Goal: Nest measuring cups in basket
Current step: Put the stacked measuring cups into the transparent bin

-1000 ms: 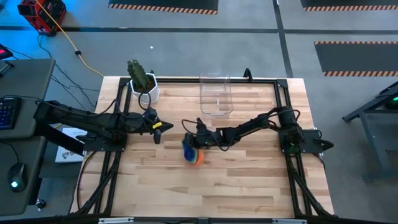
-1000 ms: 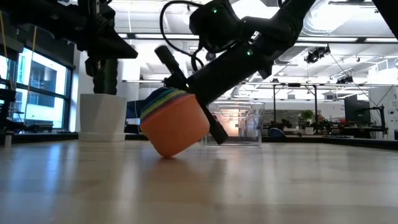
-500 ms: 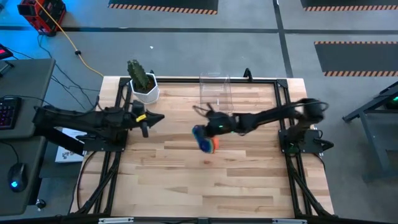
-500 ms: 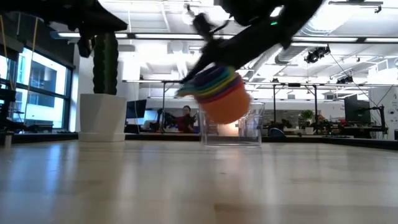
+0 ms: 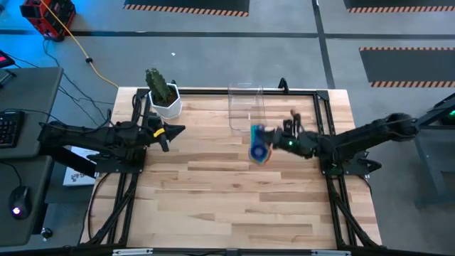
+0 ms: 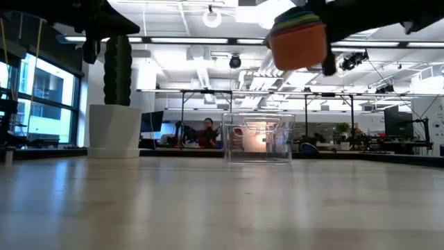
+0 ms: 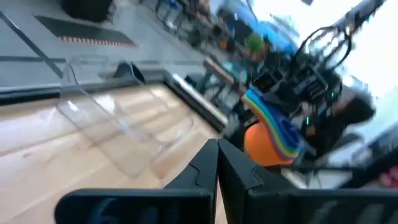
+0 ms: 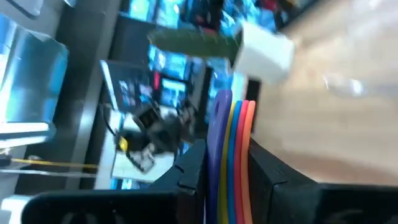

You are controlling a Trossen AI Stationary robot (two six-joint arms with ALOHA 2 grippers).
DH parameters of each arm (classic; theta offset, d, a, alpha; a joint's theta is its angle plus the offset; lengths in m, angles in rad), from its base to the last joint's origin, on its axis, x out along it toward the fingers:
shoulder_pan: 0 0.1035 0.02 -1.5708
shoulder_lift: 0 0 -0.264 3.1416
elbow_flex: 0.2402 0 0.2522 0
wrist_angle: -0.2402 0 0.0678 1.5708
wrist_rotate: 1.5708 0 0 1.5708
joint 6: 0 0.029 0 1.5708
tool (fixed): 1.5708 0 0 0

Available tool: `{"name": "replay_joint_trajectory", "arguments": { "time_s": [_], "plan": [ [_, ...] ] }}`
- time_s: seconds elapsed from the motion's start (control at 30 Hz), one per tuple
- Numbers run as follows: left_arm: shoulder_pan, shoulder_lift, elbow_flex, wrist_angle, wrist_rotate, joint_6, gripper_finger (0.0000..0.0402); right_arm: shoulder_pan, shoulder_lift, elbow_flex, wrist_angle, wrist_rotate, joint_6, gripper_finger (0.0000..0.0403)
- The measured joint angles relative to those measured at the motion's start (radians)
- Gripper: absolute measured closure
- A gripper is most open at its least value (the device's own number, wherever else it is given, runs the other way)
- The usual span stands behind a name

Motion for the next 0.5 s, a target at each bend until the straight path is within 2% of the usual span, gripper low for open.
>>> {"name": "replay_joint_trajectory", "arguments": {
  "time_s": [0.07,0.2,0.37,0.5],
  "plan": [
    [0.000,0.012,0.000,0.036,-0.041,-0.017,0.0401,-0.072,-0.001,0.036,0.007,-0.046,-0.065,0.0347],
    [0.012,0.056,0.000,0.127,-0.092,-0.065,0.0401,-0.267,0.031,0.145,-0.011,-0.230,-0.167,0.0347],
    [0.063,0.138,0.000,0.218,-0.012,-0.114,0.0402,-0.511,0.132,0.272,-0.096,-0.440,-0.204,0.0348],
    [0.134,0.197,0.000,0.243,0.028,-0.114,0.0402,-0.629,0.284,0.350,-0.126,-0.572,-0.174,0.0348]
  ]
}}
